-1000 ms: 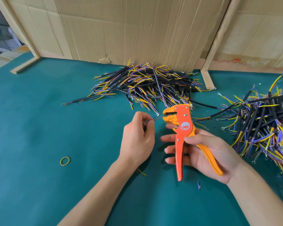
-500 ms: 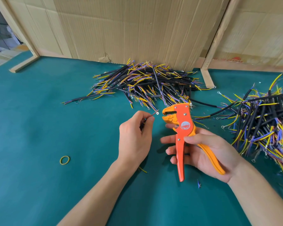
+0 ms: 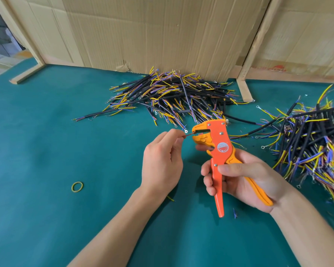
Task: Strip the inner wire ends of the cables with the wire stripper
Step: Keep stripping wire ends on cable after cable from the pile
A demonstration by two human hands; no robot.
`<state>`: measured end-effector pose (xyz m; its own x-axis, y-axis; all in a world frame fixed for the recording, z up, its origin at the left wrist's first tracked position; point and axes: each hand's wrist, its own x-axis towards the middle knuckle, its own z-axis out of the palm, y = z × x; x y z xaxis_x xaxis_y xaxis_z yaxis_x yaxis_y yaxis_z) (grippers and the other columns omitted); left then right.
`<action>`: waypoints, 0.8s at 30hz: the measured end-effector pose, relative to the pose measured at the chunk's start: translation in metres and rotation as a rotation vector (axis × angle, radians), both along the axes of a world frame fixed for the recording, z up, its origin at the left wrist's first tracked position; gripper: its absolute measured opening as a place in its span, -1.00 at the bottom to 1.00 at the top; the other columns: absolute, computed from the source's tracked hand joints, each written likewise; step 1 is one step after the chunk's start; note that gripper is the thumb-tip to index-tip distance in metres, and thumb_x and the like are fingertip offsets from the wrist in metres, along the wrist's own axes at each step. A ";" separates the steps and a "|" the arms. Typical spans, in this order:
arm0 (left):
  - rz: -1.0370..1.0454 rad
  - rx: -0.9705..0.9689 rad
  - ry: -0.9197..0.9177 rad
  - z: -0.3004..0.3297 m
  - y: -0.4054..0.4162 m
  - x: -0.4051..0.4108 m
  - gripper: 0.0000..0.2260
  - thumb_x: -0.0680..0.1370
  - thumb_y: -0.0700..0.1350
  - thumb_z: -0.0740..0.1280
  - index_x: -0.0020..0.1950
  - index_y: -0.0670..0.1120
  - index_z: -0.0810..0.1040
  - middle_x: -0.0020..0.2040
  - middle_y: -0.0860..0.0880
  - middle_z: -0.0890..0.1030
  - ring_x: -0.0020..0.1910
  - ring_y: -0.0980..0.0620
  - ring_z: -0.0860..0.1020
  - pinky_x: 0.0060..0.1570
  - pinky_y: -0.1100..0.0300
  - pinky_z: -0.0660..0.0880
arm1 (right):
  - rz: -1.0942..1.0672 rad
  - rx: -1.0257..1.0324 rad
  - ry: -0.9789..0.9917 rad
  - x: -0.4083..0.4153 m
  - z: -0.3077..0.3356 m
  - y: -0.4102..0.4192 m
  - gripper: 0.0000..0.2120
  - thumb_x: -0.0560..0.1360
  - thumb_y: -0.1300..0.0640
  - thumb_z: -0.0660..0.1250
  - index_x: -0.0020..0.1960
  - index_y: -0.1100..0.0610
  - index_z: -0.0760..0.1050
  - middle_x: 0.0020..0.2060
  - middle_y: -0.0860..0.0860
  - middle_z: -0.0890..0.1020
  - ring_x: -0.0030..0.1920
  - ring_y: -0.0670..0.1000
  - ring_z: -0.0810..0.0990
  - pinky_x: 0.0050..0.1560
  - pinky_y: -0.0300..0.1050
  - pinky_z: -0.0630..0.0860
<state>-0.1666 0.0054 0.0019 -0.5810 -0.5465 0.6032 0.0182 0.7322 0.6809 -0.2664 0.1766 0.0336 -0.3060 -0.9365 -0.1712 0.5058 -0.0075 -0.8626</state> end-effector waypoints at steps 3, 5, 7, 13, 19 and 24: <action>-0.001 0.002 -0.002 -0.001 -0.001 0.000 -0.87 0.62 -0.25 0.28 0.00 -0.15 0.62 -0.22 -0.01 0.61 -0.26 -0.07 0.53 -0.23 0.03 0.45 | 0.021 0.010 0.038 0.001 0.001 -0.001 -0.34 0.38 0.19 0.58 0.43 0.22 0.45 -0.07 0.28 0.59 -0.17 0.24 0.60 -0.15 0.10 0.58; -0.001 0.000 -0.004 -0.001 -0.001 -0.001 -0.88 0.62 -0.25 0.29 -0.01 -0.14 0.62 -0.23 0.00 0.60 -0.27 -0.05 0.51 -0.24 0.04 0.44 | 0.013 0.014 0.045 0.002 0.001 -0.002 -0.41 0.41 0.22 0.52 0.41 0.21 0.48 -0.11 0.26 0.58 -0.19 0.22 0.59 -0.17 0.09 0.57; -0.006 -0.004 -0.009 -0.002 -0.001 -0.001 -0.88 0.62 -0.24 0.29 -0.02 -0.13 0.62 -0.24 0.00 0.58 -0.29 -0.03 0.48 -0.25 0.07 0.44 | 0.002 0.021 0.042 0.003 0.001 -0.003 -0.47 0.43 0.22 0.46 0.39 0.19 0.51 -0.15 0.23 0.56 -0.23 0.20 0.57 -0.20 0.08 0.56; -0.009 0.006 -0.017 -0.002 -0.002 -0.001 -0.90 0.62 -0.25 0.31 -0.02 -0.14 0.62 -0.23 0.03 0.59 -0.26 0.00 0.50 -0.23 0.12 0.43 | -0.050 0.046 0.029 0.005 0.002 -0.004 -0.57 0.47 0.23 0.45 0.32 0.27 0.53 -0.25 0.19 0.51 -0.36 0.15 0.51 -0.34 0.03 0.51; -0.013 0.011 -0.009 0.000 -0.001 -0.001 -0.90 0.62 -0.21 0.31 -0.02 -0.13 0.62 -0.22 0.07 0.60 -0.25 0.04 0.50 -0.22 0.20 0.43 | -0.072 0.068 0.028 0.008 0.003 -0.006 -0.73 0.43 0.18 0.46 0.09 0.28 0.64 -0.32 0.13 0.47 -0.44 0.07 0.45 -0.43 -0.05 0.45; -0.029 0.064 -0.042 -0.001 0.001 -0.001 -0.93 0.63 -0.19 0.30 0.05 -0.02 0.47 -0.26 0.13 0.52 -0.32 0.03 0.43 -0.28 0.15 0.40 | -0.081 0.090 0.031 0.010 0.006 -0.006 -0.86 0.46 0.16 0.45 -0.14 0.21 0.53 -0.34 0.11 0.41 -0.47 0.04 0.39 -0.47 -0.09 0.40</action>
<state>-0.1673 0.0063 0.0012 -0.6212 -0.5657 0.5423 0.0096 0.6865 0.7271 -0.2566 0.1703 0.0393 -0.3865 -0.8897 -0.2430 0.4796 0.0312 -0.8769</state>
